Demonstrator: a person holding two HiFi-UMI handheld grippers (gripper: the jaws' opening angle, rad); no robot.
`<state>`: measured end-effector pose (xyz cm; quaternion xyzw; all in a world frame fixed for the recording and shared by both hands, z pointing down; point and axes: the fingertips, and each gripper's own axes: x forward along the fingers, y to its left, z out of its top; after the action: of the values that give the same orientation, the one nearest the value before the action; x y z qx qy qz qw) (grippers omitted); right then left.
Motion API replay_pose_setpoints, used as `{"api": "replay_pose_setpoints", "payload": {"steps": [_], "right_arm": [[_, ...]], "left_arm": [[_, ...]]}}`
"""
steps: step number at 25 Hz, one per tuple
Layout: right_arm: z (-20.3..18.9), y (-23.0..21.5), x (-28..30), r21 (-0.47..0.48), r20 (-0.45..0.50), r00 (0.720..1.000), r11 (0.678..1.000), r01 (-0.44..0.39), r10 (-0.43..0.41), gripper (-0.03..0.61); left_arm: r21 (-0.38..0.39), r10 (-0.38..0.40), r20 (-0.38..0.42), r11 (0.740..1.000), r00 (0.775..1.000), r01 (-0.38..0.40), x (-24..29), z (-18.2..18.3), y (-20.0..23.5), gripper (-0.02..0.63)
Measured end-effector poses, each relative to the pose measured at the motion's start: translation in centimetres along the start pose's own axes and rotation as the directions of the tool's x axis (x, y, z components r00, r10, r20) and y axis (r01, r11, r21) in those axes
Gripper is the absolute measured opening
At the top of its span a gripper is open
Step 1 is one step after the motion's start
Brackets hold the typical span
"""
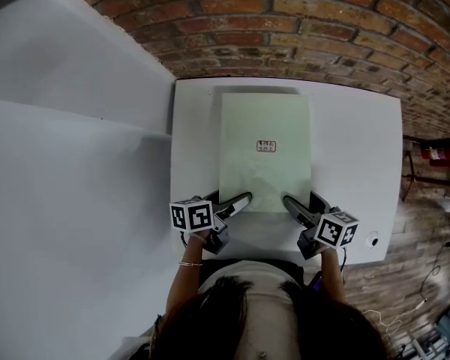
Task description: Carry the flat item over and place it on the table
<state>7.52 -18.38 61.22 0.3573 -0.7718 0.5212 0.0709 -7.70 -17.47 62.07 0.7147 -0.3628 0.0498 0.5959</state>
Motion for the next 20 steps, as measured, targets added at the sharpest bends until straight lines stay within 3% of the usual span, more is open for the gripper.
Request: {"api": "replay_pose_setpoints", "payload": {"steps": [20], "right_arm": [[-0.17,-0.60,0.16,-0.010,-0.018,1.000,1.000,-0.007,0.007,0.374]], "left_arm": [[0.026,0.042,0.010,0.999,0.999,-0.043,0.31,-0.13,0.01,0.442]]}}
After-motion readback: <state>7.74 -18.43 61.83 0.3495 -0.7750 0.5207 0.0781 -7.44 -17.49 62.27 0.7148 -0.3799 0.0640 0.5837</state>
